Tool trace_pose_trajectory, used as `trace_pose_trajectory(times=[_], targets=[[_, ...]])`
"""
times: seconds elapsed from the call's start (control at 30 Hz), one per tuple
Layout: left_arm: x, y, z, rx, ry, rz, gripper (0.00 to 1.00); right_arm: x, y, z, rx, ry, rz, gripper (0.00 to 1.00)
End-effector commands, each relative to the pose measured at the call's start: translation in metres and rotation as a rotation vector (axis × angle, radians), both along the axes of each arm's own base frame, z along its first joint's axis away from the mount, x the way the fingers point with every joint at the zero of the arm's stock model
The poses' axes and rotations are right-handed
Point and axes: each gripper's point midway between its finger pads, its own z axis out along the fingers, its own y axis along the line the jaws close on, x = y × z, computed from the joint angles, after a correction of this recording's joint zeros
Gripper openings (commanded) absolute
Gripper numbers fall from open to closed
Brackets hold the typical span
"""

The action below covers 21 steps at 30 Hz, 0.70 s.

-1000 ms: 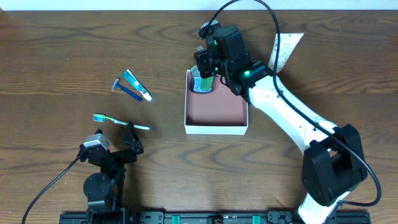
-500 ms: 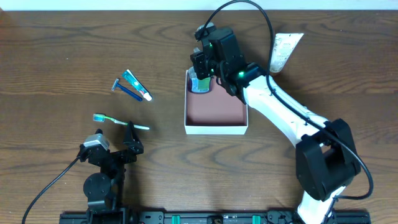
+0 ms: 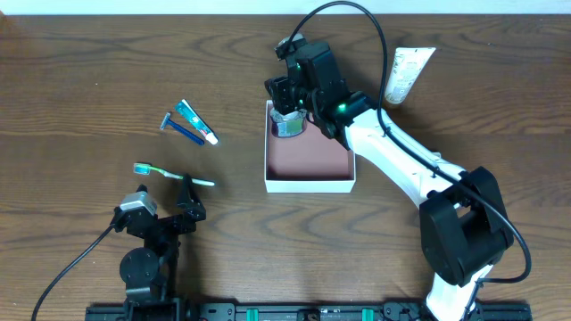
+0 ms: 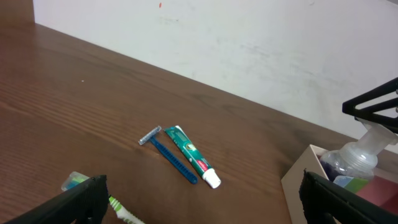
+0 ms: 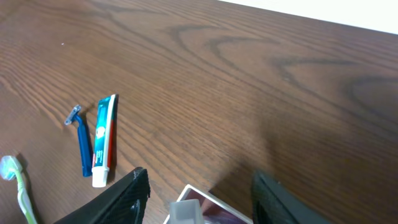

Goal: Pack container
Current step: 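Carry the soap bottle into the box and release it upright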

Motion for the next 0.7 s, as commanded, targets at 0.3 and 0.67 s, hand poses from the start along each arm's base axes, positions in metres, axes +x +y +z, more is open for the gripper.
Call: trace_pose_trajectory(times=[0.3, 0.67], targets=[[-0.001, -0.003, -0.015, 0.012, 0.048, -0.016, 0.98, 0.002, 0.012, 0.035, 0.045, -0.068, 0.017, 0.57], [-0.001, -0.003, -0.015, 0.012, 0.048, -0.016, 0.98, -0.014, -0.012, 0.105, 0.019, -0.111, -0.026, 0.50]])
